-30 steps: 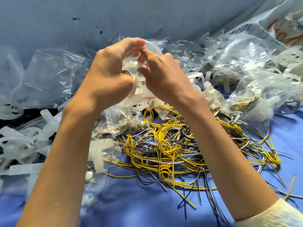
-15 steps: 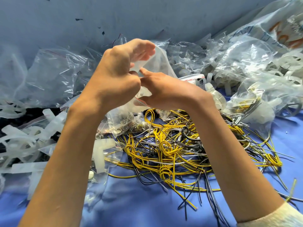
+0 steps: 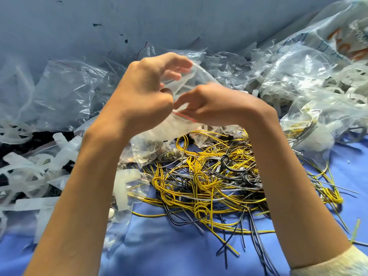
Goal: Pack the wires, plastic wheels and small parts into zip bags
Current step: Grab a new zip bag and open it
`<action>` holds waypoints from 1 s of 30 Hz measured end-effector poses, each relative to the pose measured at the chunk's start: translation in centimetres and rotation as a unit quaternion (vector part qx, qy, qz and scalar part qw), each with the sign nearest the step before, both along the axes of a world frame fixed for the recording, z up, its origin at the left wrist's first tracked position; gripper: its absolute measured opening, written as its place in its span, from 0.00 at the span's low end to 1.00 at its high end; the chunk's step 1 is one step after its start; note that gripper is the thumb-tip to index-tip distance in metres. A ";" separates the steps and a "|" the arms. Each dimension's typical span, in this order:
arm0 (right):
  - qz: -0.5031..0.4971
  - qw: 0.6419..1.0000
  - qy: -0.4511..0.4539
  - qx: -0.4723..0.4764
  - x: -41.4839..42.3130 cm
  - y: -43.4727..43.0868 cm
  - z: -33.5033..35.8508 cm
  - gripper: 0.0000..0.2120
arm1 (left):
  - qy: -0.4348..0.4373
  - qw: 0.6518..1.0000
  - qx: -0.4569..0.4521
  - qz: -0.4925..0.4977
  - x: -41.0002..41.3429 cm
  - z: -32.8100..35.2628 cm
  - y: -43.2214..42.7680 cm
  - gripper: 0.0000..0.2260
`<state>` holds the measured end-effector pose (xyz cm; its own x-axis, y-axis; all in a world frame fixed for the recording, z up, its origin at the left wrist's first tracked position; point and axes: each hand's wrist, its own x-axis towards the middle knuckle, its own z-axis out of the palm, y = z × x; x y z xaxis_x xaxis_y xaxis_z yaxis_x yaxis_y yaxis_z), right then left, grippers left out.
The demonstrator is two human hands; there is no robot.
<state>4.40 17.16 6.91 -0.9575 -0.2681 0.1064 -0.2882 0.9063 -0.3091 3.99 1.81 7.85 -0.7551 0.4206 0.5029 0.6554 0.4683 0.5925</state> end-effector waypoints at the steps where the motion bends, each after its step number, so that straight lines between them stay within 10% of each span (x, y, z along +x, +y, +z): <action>1: -0.004 1.000 0.017 -0.021 0.0 0.4 0.2 0.14 | 0.002 1.000 0.001 0.004 -0.1 0.0 0.0 0.27; 16: -0.033 0.997 0.009 -0.076 0.3 3.3 0.5 0.12 | -0.029 0.973 -0.220 -0.069 -1.1 -0.8 -1.7 0.13; 30: 0.071 0.983 -0.047 -0.161 0.5 1.5 0.3 0.14 | 0.207 0.977 0.015 -0.047 -0.8 -0.2 -0.2 0.07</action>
<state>4.85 18.68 7.20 -0.9224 -0.3672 0.1201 -0.3614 0.7102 -0.6041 3.20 1.61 7.62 -0.4438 0.4591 0.7696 0.8809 0.3812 0.2805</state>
